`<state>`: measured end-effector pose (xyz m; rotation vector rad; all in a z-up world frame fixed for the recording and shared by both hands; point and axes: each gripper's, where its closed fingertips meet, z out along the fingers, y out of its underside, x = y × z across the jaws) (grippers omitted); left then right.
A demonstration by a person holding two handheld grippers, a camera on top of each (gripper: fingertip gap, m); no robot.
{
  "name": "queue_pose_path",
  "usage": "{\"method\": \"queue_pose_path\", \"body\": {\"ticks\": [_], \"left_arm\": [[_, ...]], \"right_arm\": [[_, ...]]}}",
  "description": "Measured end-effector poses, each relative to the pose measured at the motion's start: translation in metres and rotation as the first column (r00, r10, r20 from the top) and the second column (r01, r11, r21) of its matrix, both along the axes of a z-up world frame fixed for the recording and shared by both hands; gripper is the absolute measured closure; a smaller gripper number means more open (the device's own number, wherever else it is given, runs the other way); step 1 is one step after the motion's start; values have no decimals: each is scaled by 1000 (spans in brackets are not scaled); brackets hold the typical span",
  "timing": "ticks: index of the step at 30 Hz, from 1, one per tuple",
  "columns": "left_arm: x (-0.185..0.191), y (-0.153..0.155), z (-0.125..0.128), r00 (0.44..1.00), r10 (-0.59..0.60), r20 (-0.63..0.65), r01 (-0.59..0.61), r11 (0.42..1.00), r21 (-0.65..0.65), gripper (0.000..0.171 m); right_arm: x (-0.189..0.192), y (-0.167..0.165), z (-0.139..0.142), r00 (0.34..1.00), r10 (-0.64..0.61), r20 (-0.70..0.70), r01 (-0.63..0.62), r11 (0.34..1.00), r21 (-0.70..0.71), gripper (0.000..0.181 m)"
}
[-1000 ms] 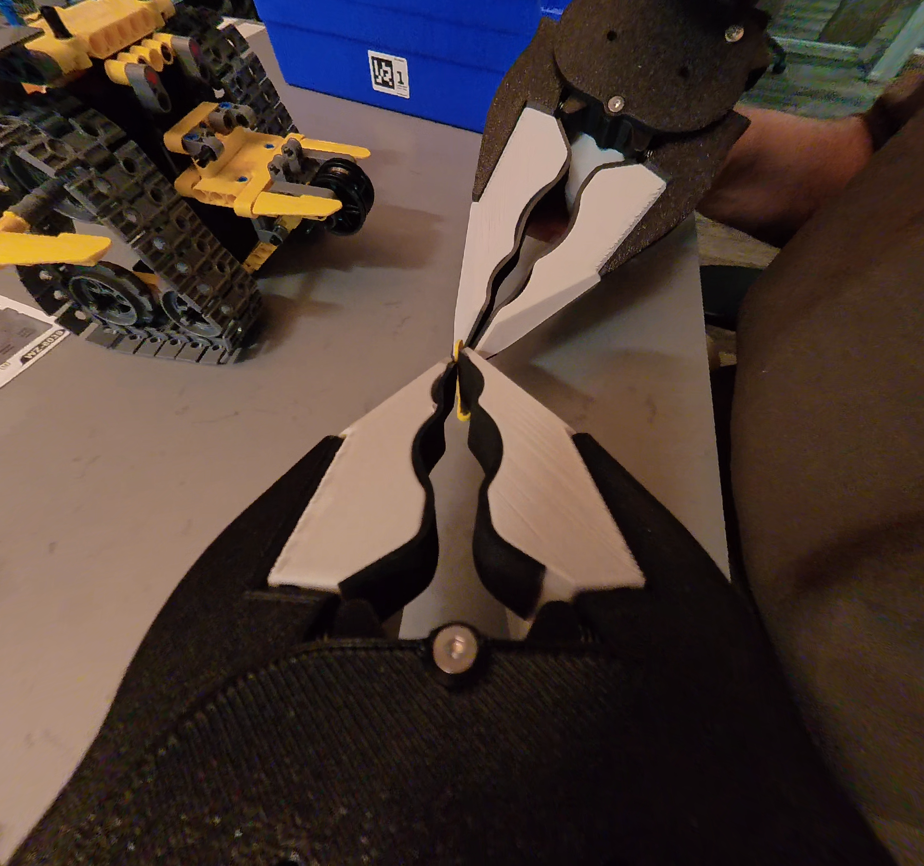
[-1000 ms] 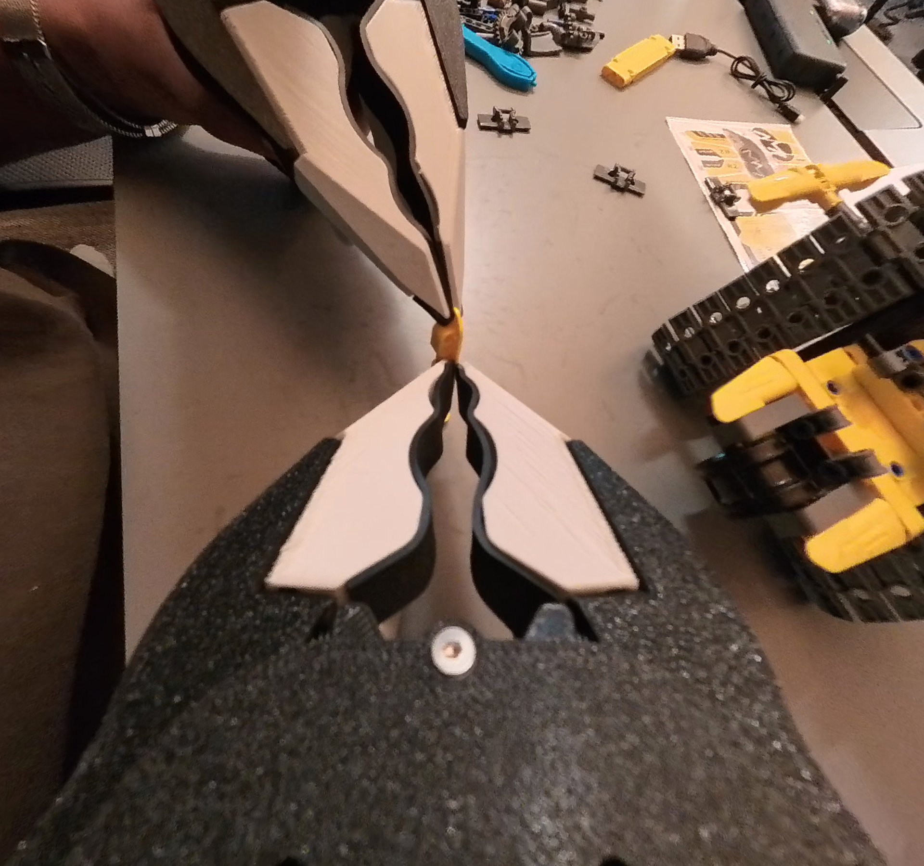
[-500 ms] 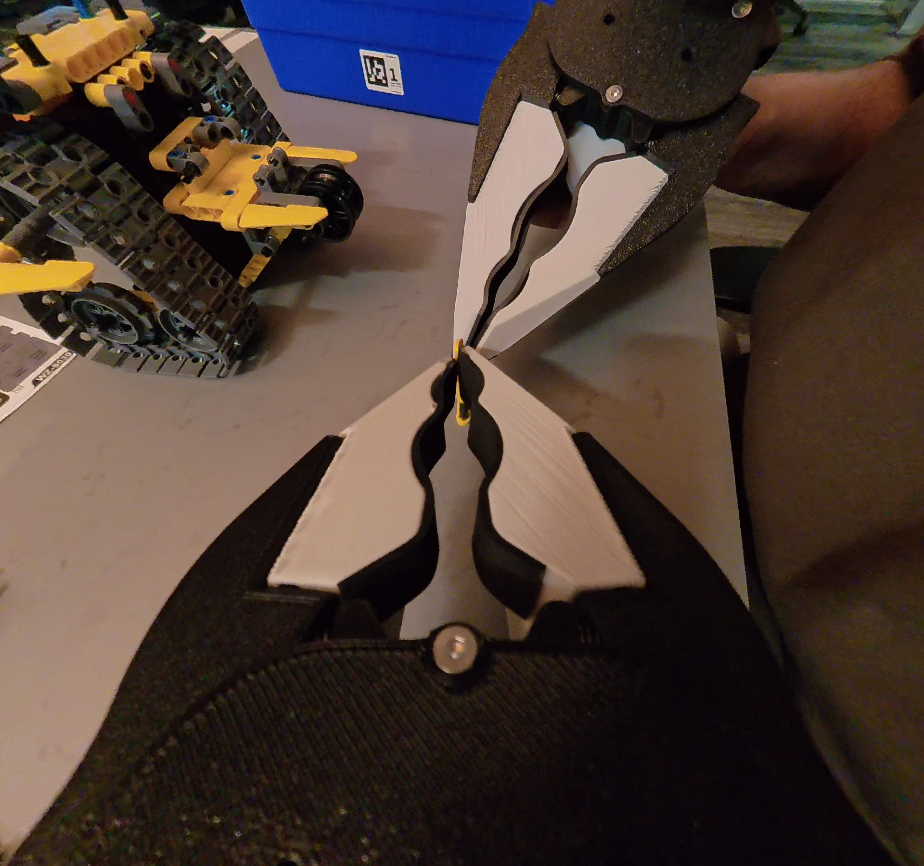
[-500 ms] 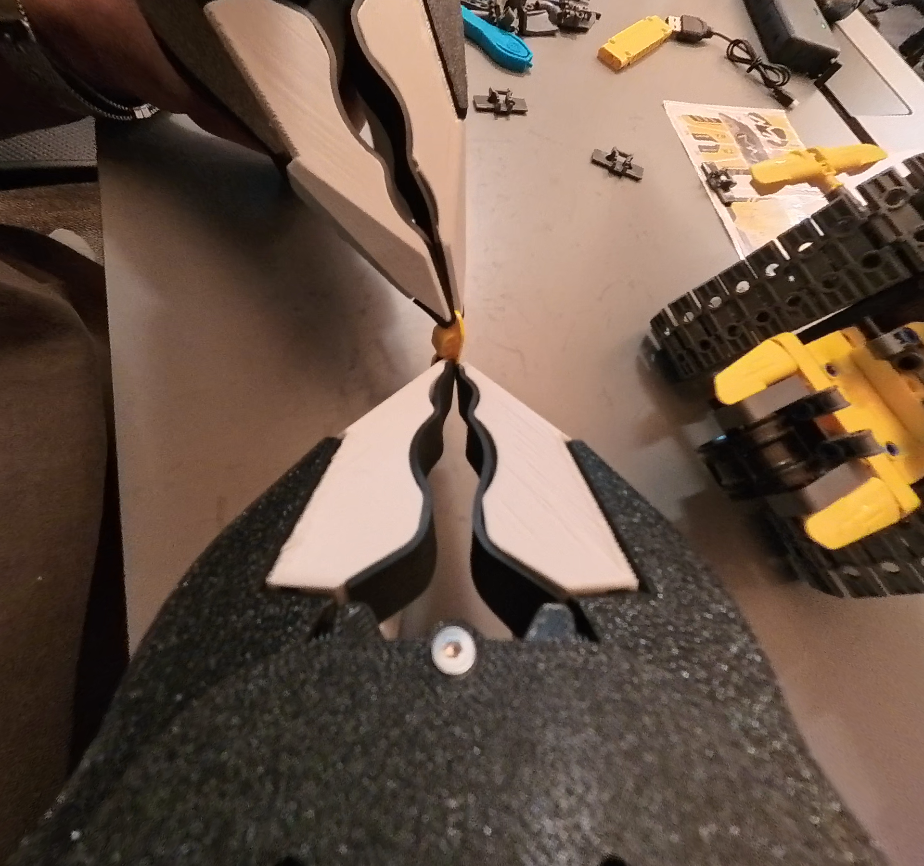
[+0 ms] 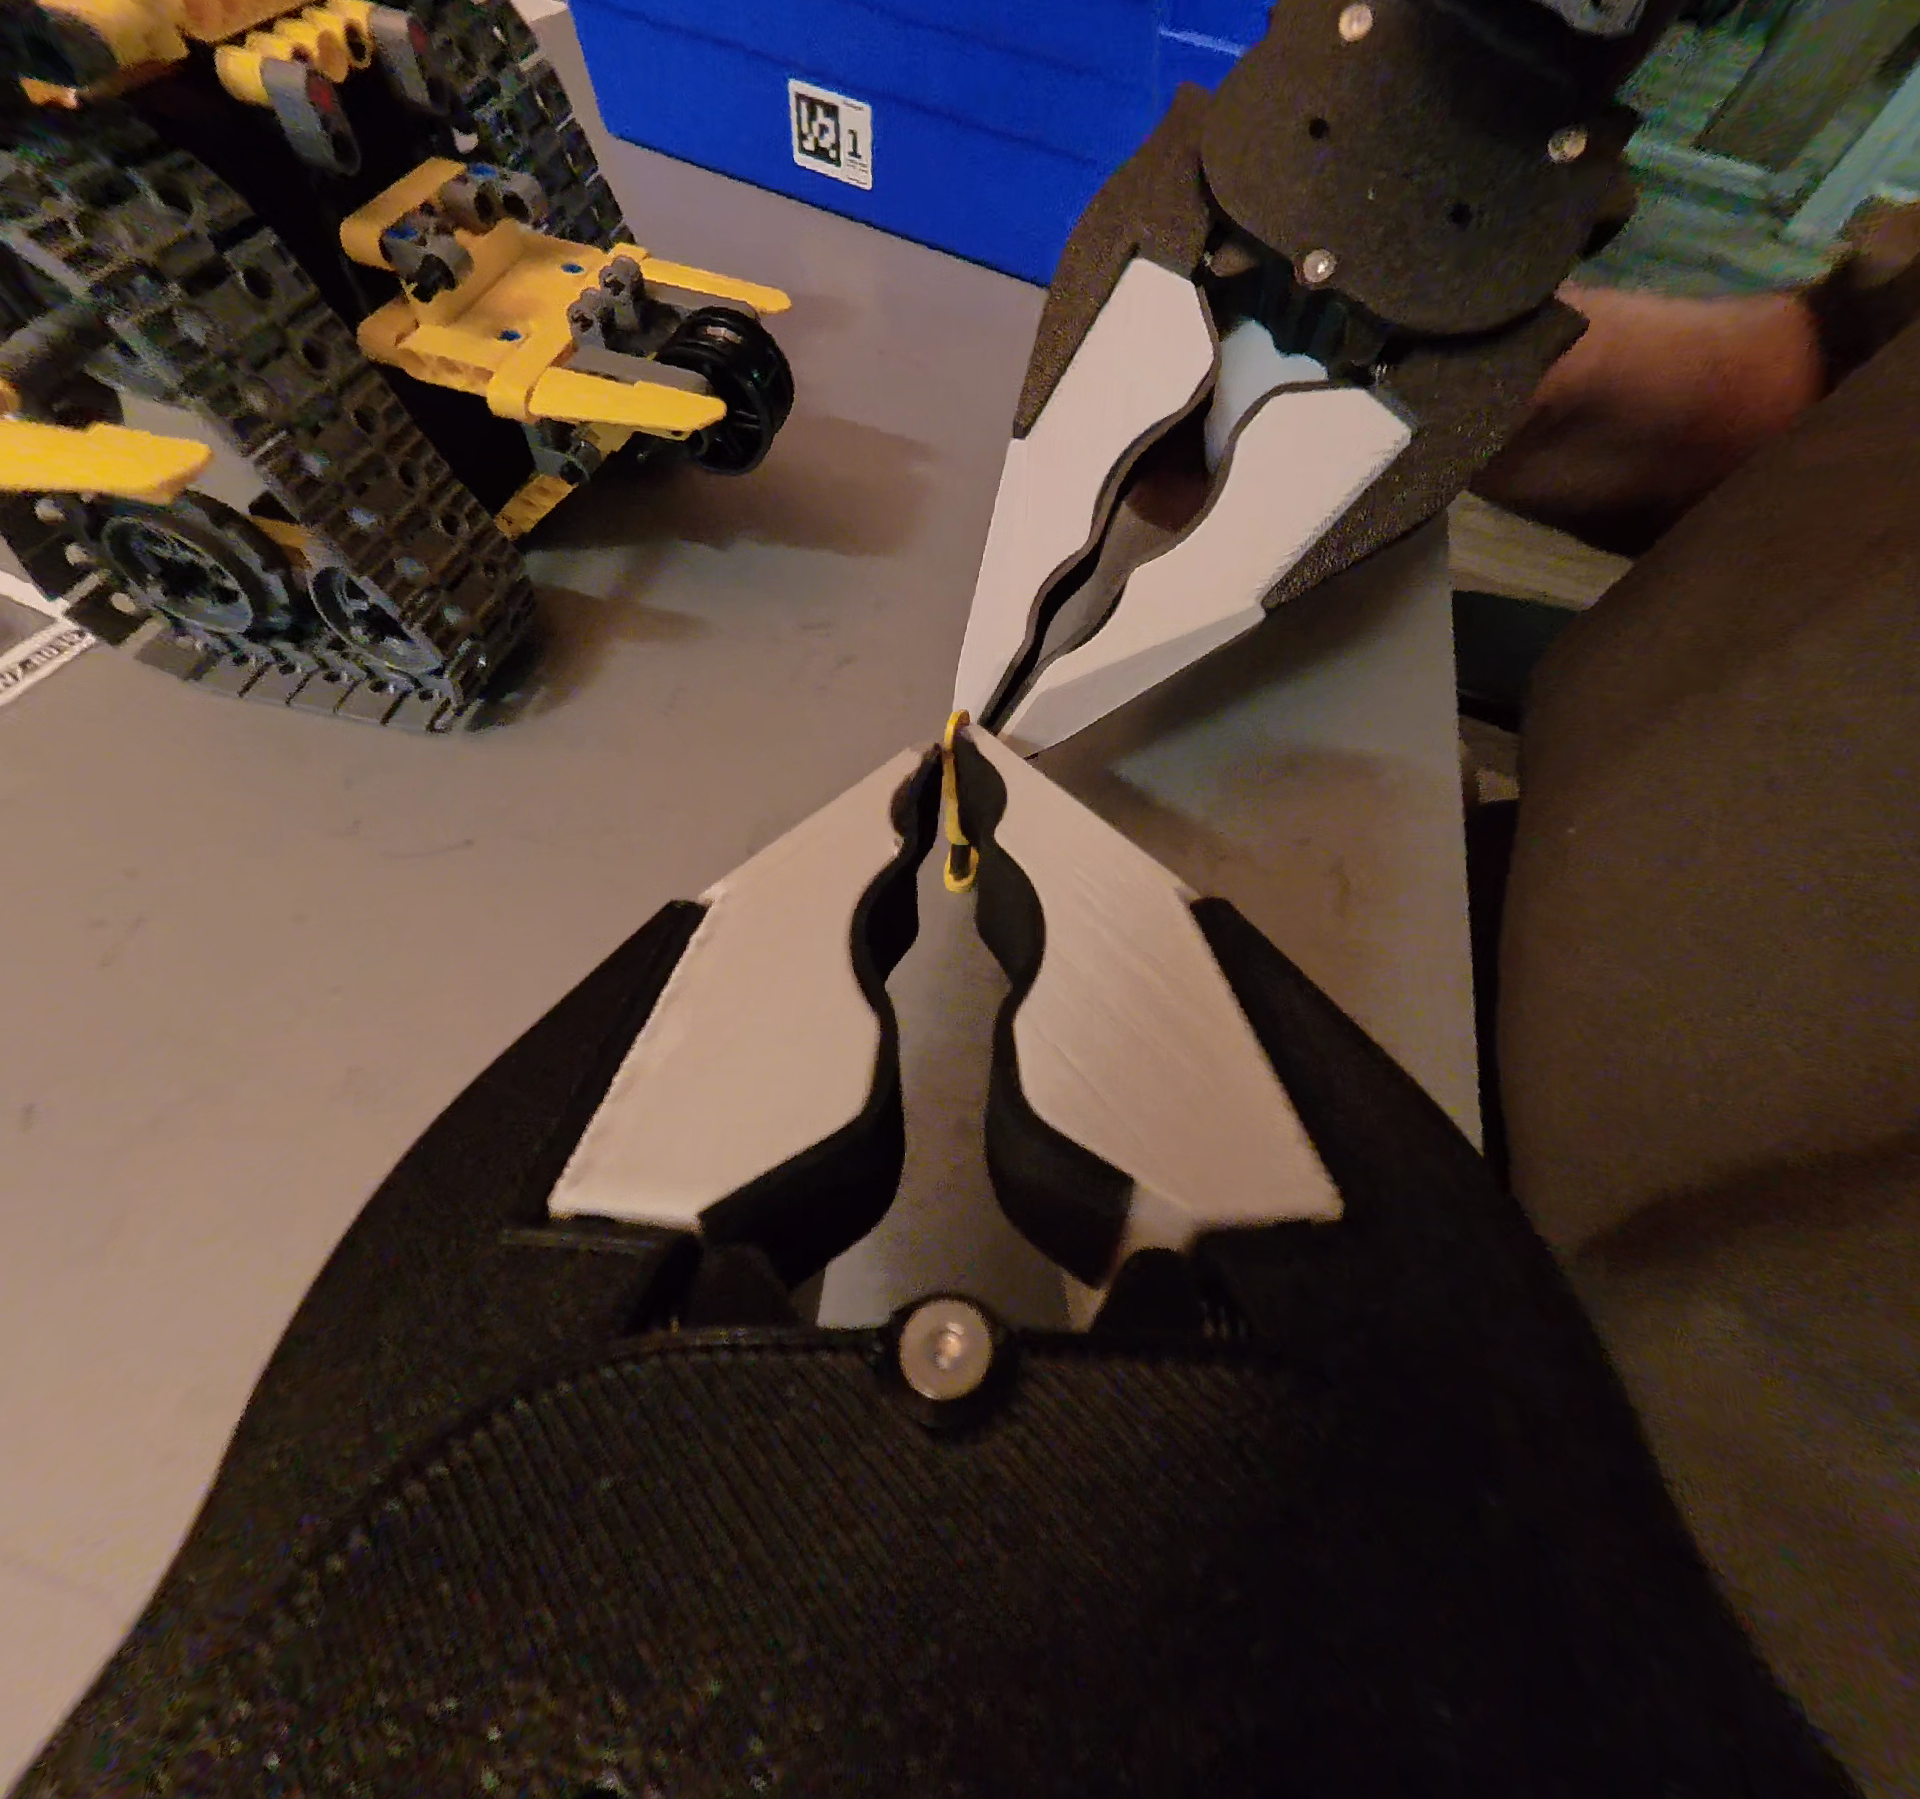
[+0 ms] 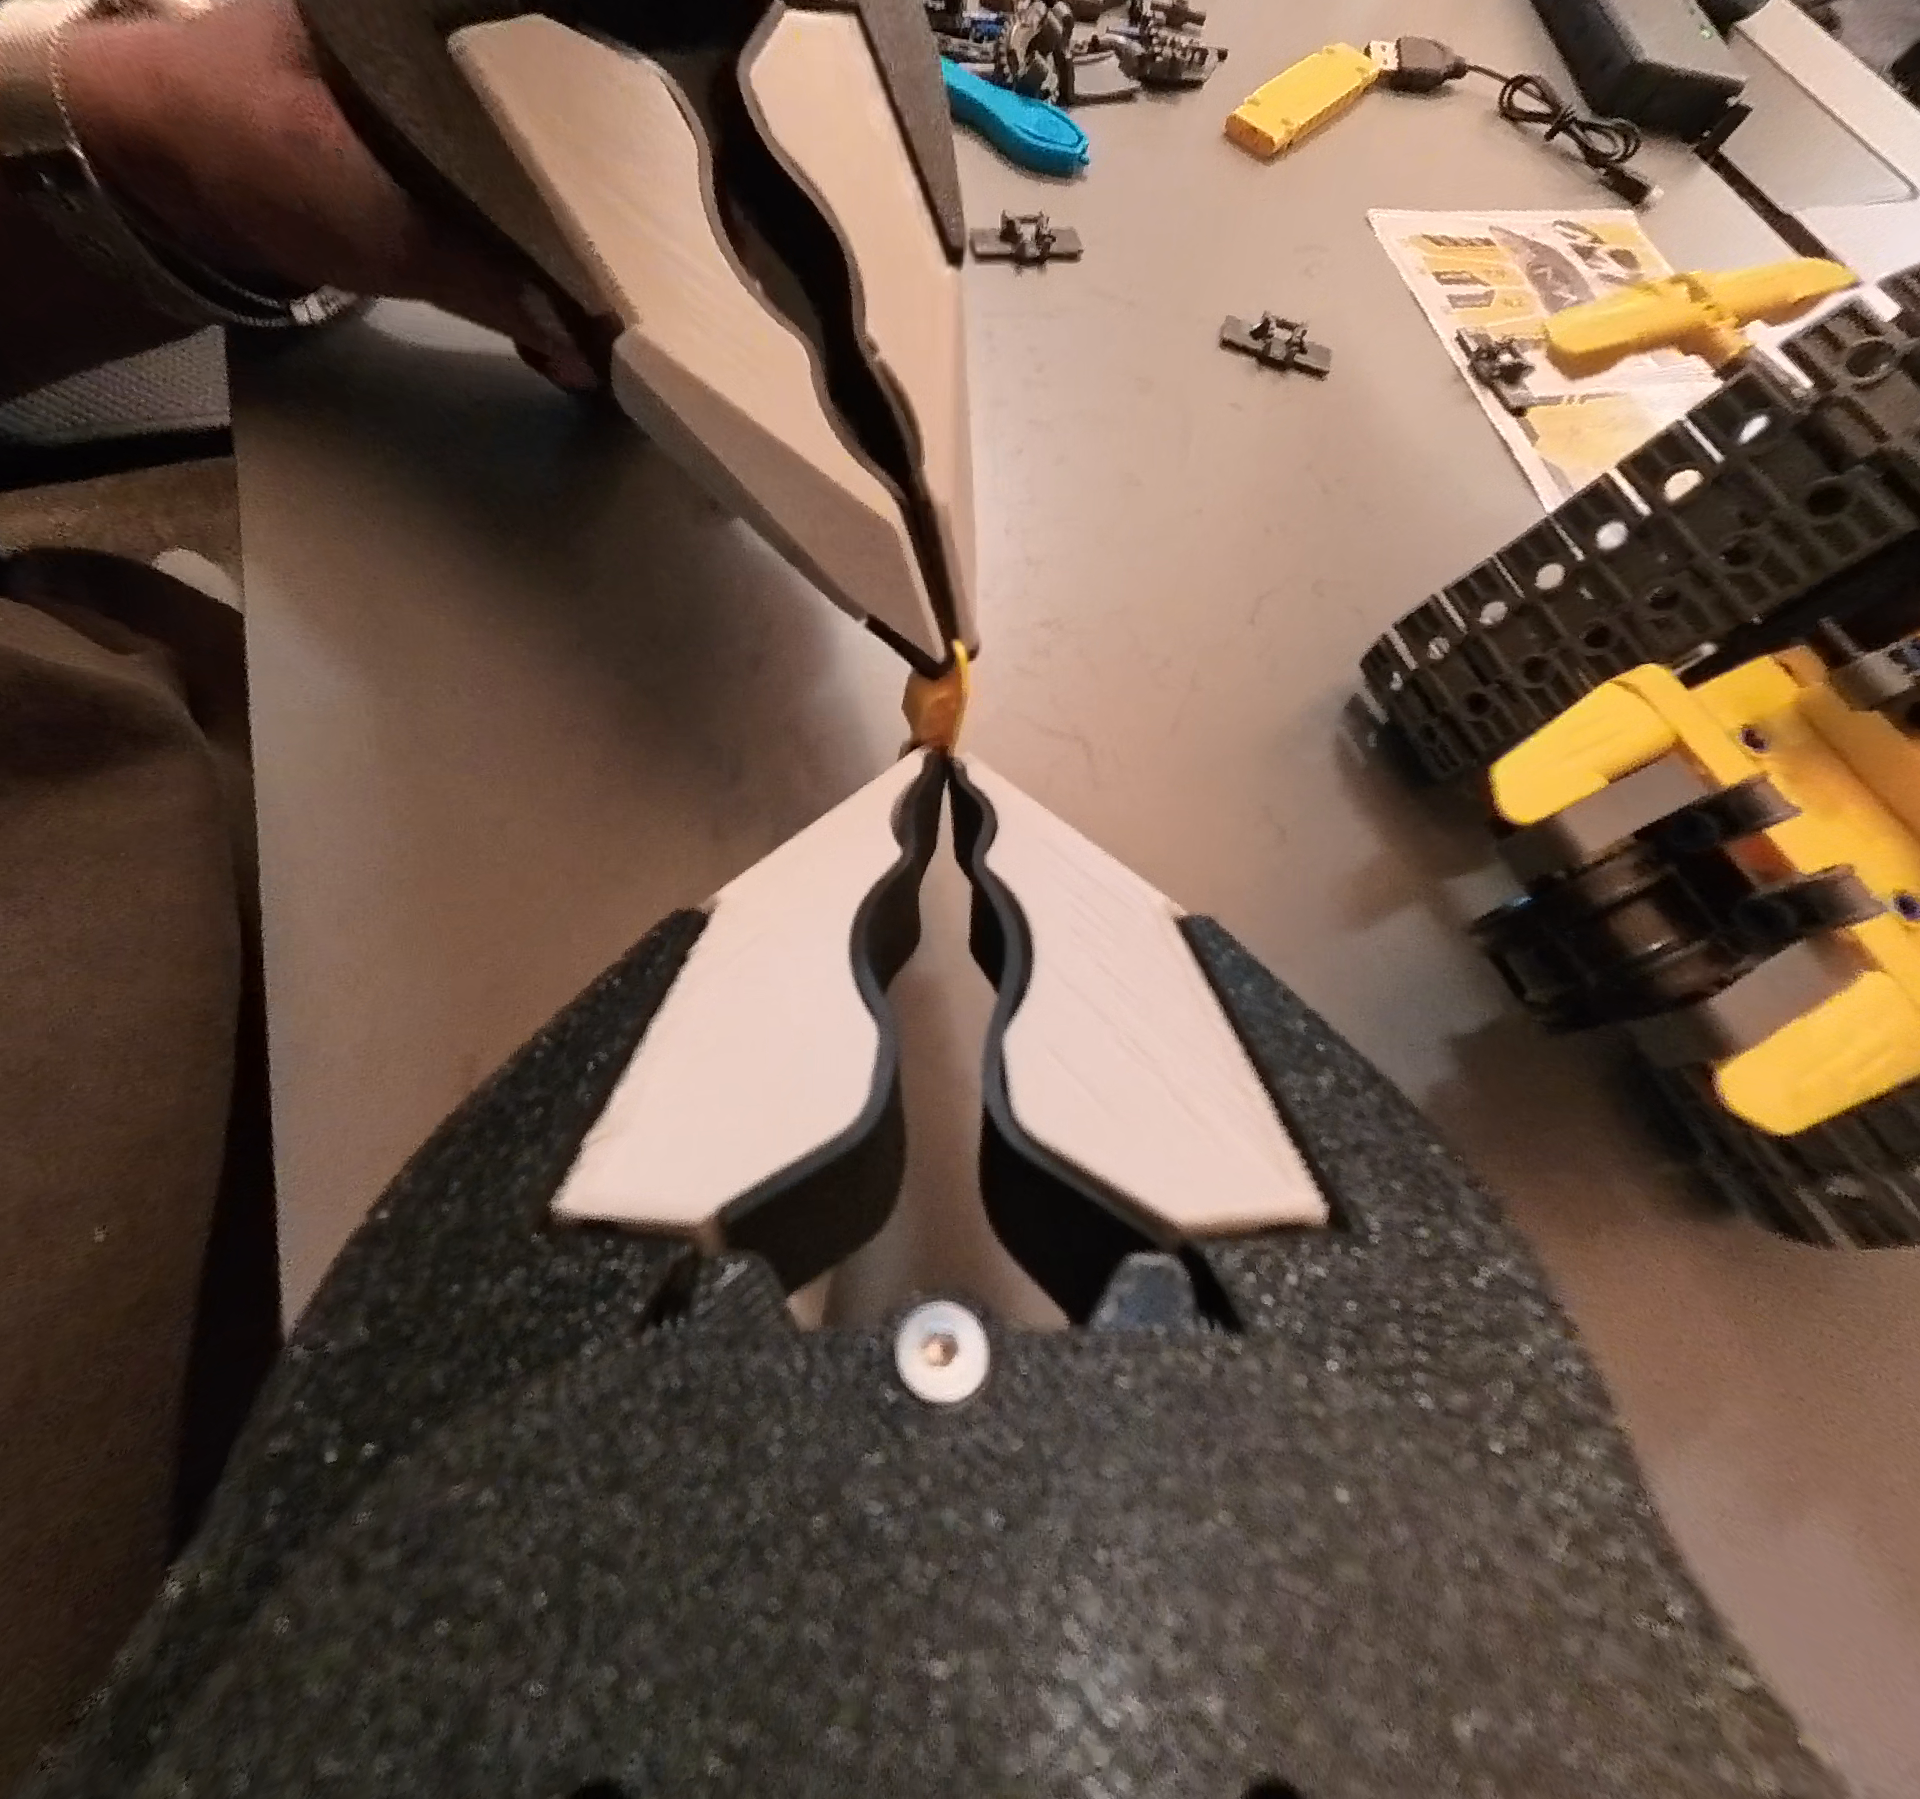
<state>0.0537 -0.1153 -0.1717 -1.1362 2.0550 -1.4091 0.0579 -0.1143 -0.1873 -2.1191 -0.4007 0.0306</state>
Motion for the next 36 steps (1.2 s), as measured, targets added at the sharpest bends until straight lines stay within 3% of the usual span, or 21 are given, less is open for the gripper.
{"method": "queue_pose_path", "body": {"ticks": [3, 6, 12, 16, 21, 29, 36], "left_arm": [[1, 6, 4, 999, 32, -6, -33, 998, -49, 144], [-4, 11, 7, 999, 49, -15, -50, 994, -97, 131], [-20, 8, 2, 993, 31, -110, -50, 982, -180, 121], [-30, -1, -8, 988, 23, -154, -43, 990, -131, 116], [-38, -15, -23, 979, -17, -205, 9, 999, -42, 111], [-39, -25, -35, 962, -81, -260, 87, 996, 15, 101], [-40, -12, -42, 965, -22, -261, 46, 995, 87, 103]], "right_arm": [[-2, 0, 0, 996, -3, -84, 4, 1000, 17, 181], [3, 1, 5, 997, -21, -69, 25, 998, 59, 181], [-13, -7, 2, 988, 50, 147, -63, 994, 86, 181], [-25, -17, -4, 960, 87, 268, -114, 990, 88, 179], [-29, -32, -20, 944, 116, 308, -127, 992, 14, 173], [-26, -41, -18, 989, 117, 87, -114, 993, -37, 138], [-32, -25, -22, 983, 181, 7, -180, 980, -85, 133]]}}
